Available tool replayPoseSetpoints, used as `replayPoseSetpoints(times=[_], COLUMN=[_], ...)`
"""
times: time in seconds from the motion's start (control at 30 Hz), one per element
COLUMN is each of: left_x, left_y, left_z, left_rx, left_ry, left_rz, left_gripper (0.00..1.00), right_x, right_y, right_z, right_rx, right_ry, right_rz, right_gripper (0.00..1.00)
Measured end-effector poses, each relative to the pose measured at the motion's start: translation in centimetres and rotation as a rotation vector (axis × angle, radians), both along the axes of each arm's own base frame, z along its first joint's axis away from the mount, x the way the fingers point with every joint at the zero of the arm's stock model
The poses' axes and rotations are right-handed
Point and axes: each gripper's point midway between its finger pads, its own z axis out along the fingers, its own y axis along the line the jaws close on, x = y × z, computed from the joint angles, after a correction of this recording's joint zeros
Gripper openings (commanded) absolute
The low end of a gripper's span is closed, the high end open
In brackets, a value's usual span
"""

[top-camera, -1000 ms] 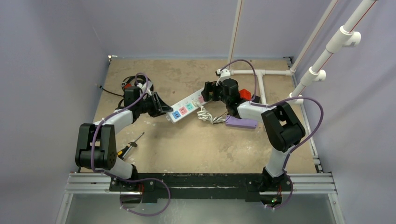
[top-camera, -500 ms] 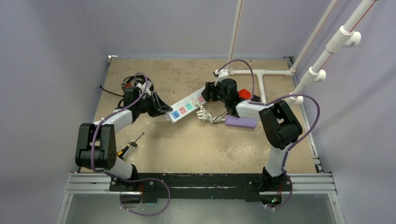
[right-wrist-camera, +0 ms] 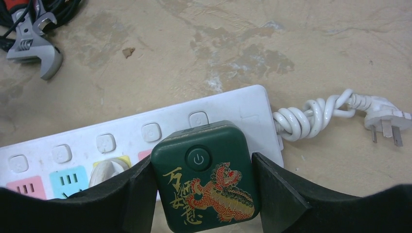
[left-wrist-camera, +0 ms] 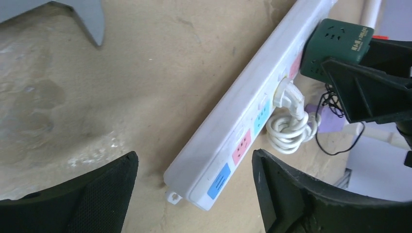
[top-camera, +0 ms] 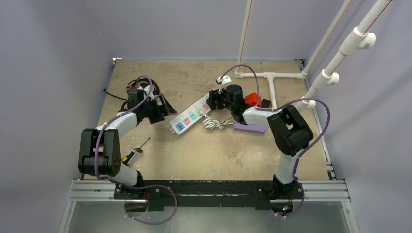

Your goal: Pull the plug off the socket

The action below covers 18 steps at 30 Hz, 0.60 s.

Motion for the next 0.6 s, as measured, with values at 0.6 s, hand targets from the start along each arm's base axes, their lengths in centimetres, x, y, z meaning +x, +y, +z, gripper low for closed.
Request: replayPoseSetpoints(times=[0.6], left_x=[-0.1], left_y=[-1.3], left_z=[1.5], left_rx=[0.14], left_ry=[-0.095], left_rz=[-0.115], left_gripper=[0.86], right_x=[-6.9], right_y=[8.1], right_z=[-0.1], right_rx=[-0.01], right_ry=[-0.047], right_rz=[0.284], right_gripper=[0.0])
